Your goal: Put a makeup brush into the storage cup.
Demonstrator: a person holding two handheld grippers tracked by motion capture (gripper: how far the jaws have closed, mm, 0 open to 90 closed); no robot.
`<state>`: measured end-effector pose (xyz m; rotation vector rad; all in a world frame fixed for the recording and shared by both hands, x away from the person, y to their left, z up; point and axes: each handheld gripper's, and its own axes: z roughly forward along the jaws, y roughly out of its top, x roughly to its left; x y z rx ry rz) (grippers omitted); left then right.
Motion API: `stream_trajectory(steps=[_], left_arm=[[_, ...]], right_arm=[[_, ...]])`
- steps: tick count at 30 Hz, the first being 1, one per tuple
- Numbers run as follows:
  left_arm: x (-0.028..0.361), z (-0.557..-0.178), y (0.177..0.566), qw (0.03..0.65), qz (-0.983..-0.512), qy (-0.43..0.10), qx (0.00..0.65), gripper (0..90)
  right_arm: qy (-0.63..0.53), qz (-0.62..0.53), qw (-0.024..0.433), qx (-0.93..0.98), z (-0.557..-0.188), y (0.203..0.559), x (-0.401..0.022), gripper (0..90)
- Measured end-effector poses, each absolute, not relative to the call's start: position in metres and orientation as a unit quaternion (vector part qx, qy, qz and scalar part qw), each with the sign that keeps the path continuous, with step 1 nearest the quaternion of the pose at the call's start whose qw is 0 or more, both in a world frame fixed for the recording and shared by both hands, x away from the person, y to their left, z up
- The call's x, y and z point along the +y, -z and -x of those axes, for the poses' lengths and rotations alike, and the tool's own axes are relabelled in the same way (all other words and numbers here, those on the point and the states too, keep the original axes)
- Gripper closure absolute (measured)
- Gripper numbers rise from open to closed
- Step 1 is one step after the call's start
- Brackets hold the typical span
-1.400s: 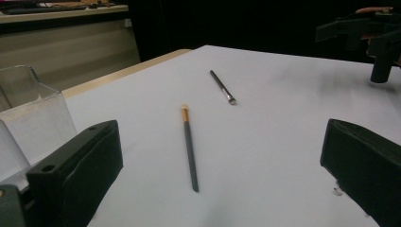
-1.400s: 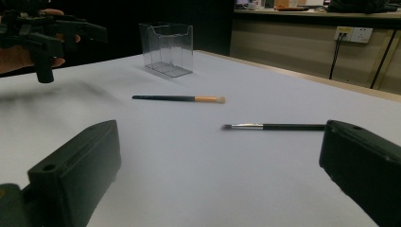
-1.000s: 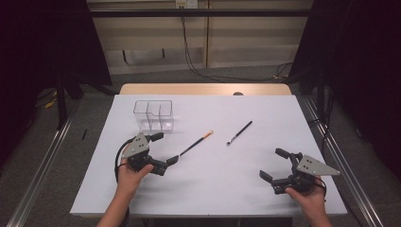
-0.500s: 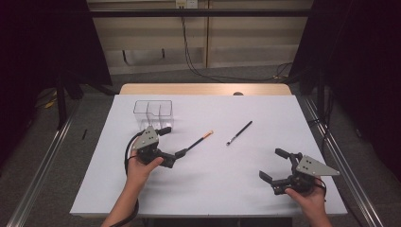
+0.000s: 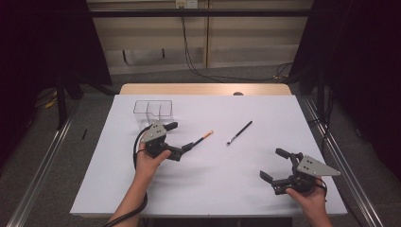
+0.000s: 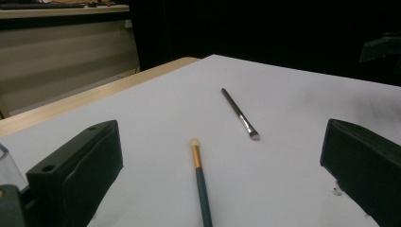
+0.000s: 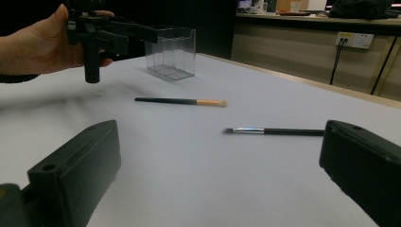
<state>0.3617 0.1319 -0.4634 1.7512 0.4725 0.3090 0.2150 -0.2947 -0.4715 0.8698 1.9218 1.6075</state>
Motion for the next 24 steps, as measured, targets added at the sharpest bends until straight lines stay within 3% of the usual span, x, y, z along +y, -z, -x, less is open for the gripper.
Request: stream_trajectory(steps=[24], left_arm=[[0.106, -0.392, 0.464, 0.603, -0.757, -0.125, 0.217, 0.0]], right_arm=[[-0.590, -0.316, 0.241, 0.703, -0.214, 0.471, -0.296, 0.0]])
